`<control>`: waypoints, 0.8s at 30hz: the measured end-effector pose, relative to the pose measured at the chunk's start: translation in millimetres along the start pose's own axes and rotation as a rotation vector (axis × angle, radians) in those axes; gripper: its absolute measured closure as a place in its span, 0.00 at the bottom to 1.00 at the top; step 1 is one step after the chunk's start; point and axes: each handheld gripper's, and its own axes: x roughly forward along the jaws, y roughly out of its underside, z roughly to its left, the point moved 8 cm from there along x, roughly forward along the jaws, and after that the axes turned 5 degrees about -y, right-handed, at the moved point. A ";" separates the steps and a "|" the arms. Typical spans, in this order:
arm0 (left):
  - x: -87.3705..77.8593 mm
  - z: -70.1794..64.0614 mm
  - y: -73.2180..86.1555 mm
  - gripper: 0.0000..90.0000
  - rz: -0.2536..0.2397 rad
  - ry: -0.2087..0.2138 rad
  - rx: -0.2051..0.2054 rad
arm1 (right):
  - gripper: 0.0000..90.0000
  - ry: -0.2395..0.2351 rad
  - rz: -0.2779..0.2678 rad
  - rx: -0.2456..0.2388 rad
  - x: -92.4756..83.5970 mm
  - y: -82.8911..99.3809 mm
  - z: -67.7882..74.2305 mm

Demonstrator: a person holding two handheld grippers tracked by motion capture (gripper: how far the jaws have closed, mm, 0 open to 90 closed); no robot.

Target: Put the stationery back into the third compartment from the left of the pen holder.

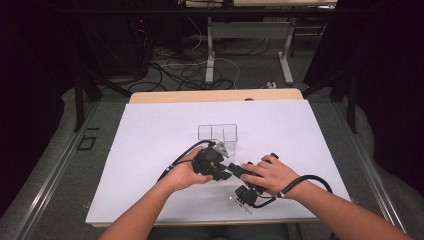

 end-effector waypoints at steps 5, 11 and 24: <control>-0.6 5.4 0.9 0.78 0.016 -0.038 -0.001 | 0.70 0.030 -0.043 0.023 2.2 -0.8 -1.1; -4.0 12.8 1.3 0.78 -0.028 -0.074 -0.066 | 0.57 0.073 0.017 0.139 -8.3 9.4 -7.1; -16.3 22.1 -12.9 0.79 -0.161 -0.111 -0.132 | 0.44 0.121 0.019 0.531 -14.1 31.8 -1.8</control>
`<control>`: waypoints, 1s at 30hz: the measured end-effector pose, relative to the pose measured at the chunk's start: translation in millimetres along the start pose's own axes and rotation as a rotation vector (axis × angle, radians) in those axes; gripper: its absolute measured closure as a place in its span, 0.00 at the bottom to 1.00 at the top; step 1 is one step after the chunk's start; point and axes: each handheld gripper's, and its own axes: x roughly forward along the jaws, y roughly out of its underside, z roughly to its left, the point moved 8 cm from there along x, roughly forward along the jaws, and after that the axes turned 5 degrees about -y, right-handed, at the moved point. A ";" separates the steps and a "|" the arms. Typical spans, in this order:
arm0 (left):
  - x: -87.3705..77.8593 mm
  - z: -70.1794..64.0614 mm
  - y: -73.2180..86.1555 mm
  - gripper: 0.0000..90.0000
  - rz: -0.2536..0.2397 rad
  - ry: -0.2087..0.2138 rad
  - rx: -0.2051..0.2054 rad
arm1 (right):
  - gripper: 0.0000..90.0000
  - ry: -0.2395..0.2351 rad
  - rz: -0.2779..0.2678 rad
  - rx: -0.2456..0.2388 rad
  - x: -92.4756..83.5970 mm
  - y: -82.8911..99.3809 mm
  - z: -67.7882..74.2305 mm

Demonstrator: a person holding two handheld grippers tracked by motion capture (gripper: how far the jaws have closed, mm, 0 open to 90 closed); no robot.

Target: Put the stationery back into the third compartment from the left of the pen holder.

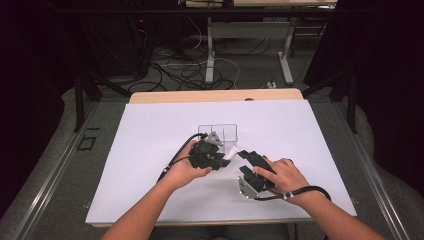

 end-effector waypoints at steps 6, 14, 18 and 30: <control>-1.9 5.6 -7.9 0.78 -0.074 -0.031 -0.039 | 0.30 -0.004 0.025 0.184 -0.9 17.1 3.2; -4.6 15.6 -19.0 0.78 -0.161 -0.069 -0.084 | 0.17 -0.034 0.059 0.384 6.7 39.4 6.1; -4.9 20.5 -23.0 0.79 -0.181 -0.082 -0.086 | 0.14 -0.062 0.083 0.500 8.4 46.9 9.9; -3.3 28.2 -37.0 0.79 -0.279 -0.137 -0.147 | 0.00 -0.083 0.040 0.790 13.7 63.4 13.2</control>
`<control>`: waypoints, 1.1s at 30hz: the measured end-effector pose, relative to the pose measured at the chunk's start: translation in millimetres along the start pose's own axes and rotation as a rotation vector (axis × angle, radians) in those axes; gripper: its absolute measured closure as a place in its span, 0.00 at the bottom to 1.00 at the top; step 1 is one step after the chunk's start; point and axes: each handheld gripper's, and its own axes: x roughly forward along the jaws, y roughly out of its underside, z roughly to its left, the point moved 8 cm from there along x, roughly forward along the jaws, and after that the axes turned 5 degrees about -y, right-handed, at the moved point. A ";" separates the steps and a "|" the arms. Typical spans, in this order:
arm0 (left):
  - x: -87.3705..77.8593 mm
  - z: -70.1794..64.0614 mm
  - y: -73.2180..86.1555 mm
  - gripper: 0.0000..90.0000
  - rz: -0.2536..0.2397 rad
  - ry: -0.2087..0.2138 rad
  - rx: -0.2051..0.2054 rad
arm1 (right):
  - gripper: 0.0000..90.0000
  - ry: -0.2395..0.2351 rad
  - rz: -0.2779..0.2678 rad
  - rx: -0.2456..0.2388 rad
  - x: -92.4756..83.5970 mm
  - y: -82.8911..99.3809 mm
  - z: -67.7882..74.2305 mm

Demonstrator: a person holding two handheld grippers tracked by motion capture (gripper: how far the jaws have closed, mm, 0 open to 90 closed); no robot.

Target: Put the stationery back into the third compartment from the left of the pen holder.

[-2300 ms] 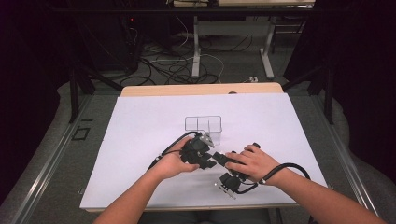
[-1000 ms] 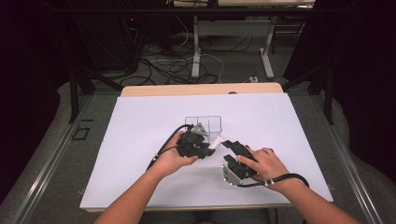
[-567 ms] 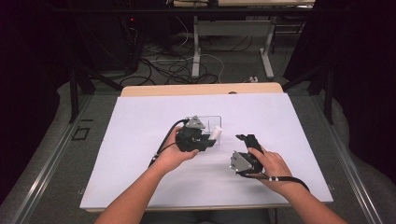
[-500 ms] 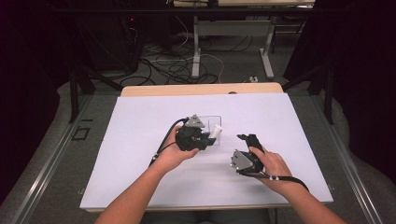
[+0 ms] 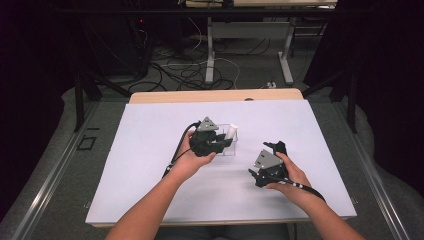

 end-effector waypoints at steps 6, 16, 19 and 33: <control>5.4 1.4 -6.7 0.79 -0.042 -0.033 -0.022 | 0.00 0.010 -0.013 0.074 1.2 7.5 -5.4; 16.1 2.9 -13.4 0.79 -0.102 -0.091 -0.081 | 0.00 -0.001 -0.029 0.165 3.1 16.7 -7.3; 18.2 4.7 -15.0 0.79 -0.118 -0.113 -0.098 | 0.00 -0.012 -0.029 0.186 3.0 18.2 -7.3; 30.2 11.1 -13.9 0.79 -0.145 -0.172 -0.135 | 0.00 -0.016 -0.035 0.228 4.1 21.4 -9.4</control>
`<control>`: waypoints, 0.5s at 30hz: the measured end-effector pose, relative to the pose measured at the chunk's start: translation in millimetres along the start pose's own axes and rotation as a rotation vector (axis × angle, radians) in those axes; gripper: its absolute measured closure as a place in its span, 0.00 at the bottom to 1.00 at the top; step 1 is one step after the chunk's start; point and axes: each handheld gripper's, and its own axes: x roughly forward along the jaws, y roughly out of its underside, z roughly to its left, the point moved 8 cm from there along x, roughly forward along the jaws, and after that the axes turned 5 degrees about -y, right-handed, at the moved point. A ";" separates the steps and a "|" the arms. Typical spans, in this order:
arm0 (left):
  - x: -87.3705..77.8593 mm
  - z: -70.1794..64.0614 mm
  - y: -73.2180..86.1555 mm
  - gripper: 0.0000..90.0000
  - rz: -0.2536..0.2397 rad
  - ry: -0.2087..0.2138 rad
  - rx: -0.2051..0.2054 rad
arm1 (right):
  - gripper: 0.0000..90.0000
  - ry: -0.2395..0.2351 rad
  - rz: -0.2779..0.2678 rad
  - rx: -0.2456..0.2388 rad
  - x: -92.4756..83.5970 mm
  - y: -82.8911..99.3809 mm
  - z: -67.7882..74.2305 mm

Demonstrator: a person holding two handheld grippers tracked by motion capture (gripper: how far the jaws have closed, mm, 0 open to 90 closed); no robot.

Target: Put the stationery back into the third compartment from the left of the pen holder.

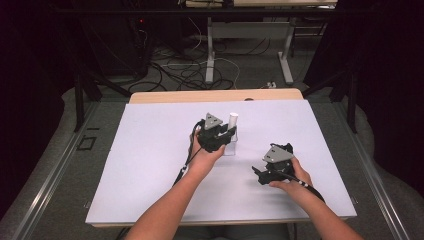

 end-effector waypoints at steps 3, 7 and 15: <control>2.9 0.6 0.9 0.79 -0.002 -0.008 -0.012 | 0.00 0.003 -0.002 0.000 0.6 0.5 -0.8; 6.2 1.5 2.9 0.79 0.002 -0.019 -0.009 | 0.00 0.001 0.000 0.005 1.0 1.2 -1.0; 10.0 0.9 6.5 0.79 0.005 -0.030 -0.019 | 0.00 -0.009 -0.001 0.018 1.7 1.5 1.4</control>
